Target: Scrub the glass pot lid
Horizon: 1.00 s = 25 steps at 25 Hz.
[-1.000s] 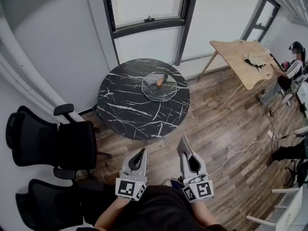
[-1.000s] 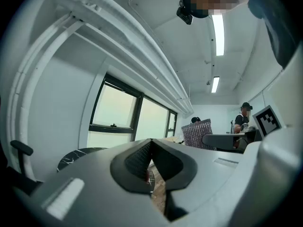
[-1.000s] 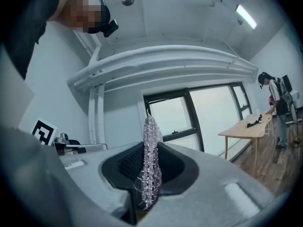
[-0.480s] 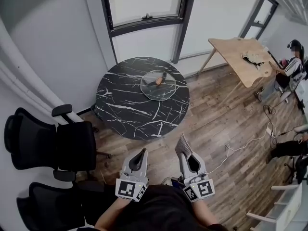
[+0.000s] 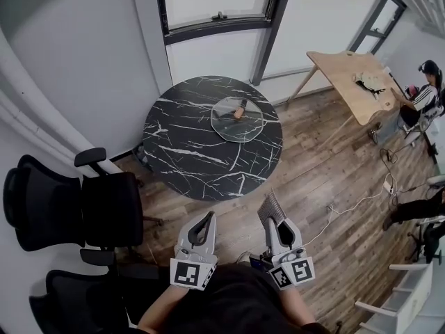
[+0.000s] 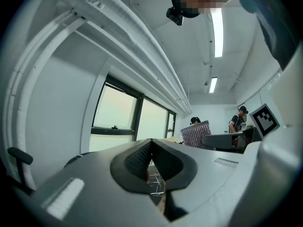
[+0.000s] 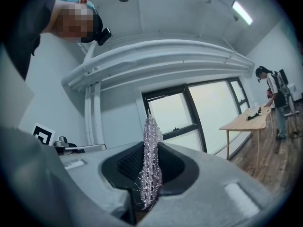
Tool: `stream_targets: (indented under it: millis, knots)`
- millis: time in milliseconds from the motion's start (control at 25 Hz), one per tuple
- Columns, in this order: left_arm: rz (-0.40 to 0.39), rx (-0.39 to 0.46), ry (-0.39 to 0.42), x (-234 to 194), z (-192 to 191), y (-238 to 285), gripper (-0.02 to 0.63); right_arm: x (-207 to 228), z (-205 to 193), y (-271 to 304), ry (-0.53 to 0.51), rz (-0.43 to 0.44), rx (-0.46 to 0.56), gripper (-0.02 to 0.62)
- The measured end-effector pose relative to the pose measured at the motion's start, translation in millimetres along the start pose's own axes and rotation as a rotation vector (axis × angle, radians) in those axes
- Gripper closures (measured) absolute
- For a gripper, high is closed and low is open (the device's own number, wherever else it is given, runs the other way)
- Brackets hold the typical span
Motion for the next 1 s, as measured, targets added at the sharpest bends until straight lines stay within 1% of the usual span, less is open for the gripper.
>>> stream_targets:
  millis: [120, 280, 400, 480, 560, 760, 1000]
  knots:
    - [-0.022, -0.014, 0.031, -18, 0, 1, 0.603, -8, -4, 13, -0.011, -0.026, 0.002, 0.515]
    - [-0.047, -0.022, 0.009, -37, -4, 13, 0.603, -13, -11, 30, -0.026, -0.054, -0.009, 0.515]
    - [-0.056, -0.054, -0.009, -42, -10, 18, 0.603, -12, -14, 38, -0.019, -0.060, -0.028, 0.515]
    - [-0.055, -0.052, -0.017, -44, -14, 27, 0.603, -6, -17, 46, -0.015, -0.058, -0.030, 0.514]
    - [-0.053, -0.045, -0.013, -46, -16, 41, 0.603, 5, -20, 57, -0.009, -0.054, -0.029, 0.515]
    - [-0.026, -0.075, -0.005, -50, -16, 80, 0.603, 46, -22, 88, 0.025, -0.039, -0.037, 0.514]
    - [-0.013, -0.090, -0.003, -42, -18, 164, 0.603, 122, -15, 143, 0.035, -0.009, -0.050, 0.515]
Point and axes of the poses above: the fingertips, and each gripper's own axes: y forward along the fingers, x to its right, z out of its top, the point moved 10 cm from there along -y, backward along the fingers, and after that the axes turned 13 degrees about z, right-handed, at the moved point
